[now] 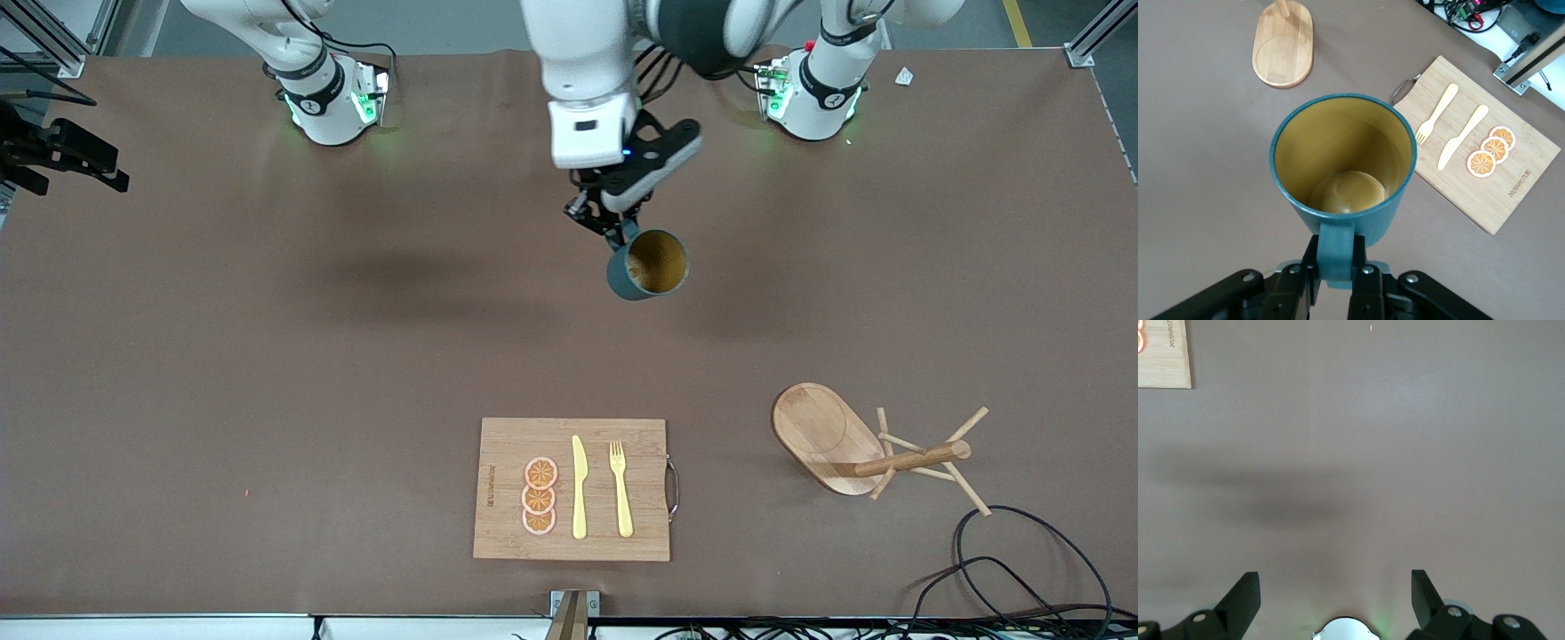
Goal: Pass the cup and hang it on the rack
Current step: 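Lift the mug by its handle with the left gripper, then carry the mug with the left gripper toward the wooden rack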
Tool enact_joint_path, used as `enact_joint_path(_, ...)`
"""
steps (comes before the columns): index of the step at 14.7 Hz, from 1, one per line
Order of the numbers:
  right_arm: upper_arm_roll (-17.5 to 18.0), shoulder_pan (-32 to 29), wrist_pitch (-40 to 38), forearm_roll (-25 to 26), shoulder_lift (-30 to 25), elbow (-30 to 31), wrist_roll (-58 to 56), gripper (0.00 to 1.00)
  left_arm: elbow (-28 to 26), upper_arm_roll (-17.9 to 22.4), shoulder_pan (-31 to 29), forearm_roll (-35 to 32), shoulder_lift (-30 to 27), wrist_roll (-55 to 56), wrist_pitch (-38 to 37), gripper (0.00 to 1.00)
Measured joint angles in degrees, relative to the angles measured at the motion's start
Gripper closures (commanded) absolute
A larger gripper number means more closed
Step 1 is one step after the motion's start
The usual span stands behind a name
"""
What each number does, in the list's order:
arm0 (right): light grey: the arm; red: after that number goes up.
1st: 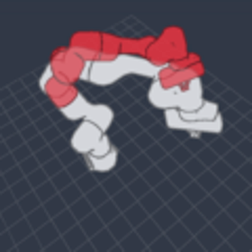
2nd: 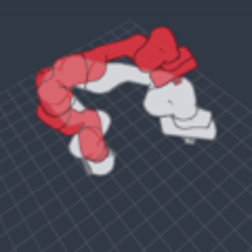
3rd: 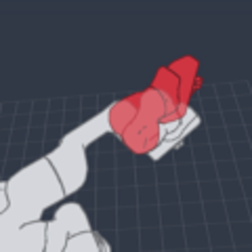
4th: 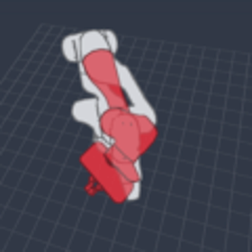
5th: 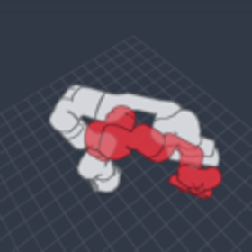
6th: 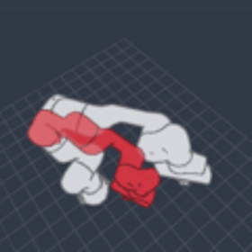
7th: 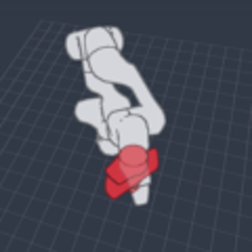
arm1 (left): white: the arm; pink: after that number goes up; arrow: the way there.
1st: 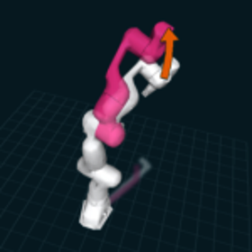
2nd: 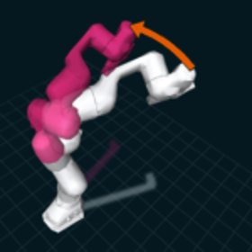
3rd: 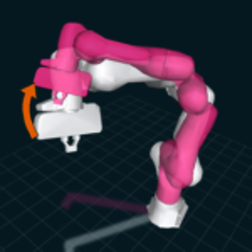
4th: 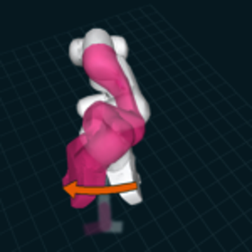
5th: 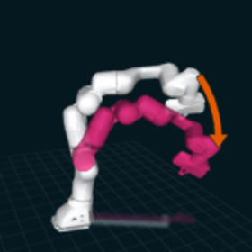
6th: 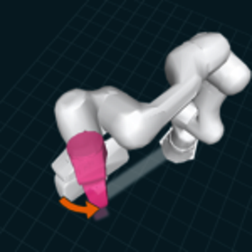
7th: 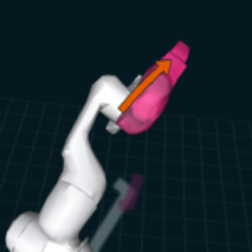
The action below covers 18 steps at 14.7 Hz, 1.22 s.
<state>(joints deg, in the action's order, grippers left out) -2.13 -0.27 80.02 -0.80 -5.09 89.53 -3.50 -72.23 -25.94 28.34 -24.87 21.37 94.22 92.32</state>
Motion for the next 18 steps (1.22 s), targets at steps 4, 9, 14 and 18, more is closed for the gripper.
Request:
enact_joint_path(4, -0.03, 0.03, 0.0, 0.06, 0.0, 0.0, 0.0, 0.0, 0.18, -0.01, -5.73, 7.12, -2.66, -2.24, 0.3, 1.0)
enact_joint_path(9, -0.17, 0.01, -0.01, 0.08, 0.0, 0.02, -0.01, 0.0, 0.28, 0.02, -12.68, 16.75, -4.54, -4.39, 1.62, 1.0)
enact_joint_path(14, -0.22, 0.0, -0.05, 0.09, 0.0, 0.03, -0.01, 0.0, 0.56, 0.07, -21.34, 28.51, -5.36, -5.43, 4.37, 1.0)
enact_joint_path(18, -0.22, 0.0, -0.05, 0.09, 0.0, 0.03, -0.01, 0.0, 0.59, 0.08, -25.49, 35.01, -5.36, -6.19, 5.52, 1.0)
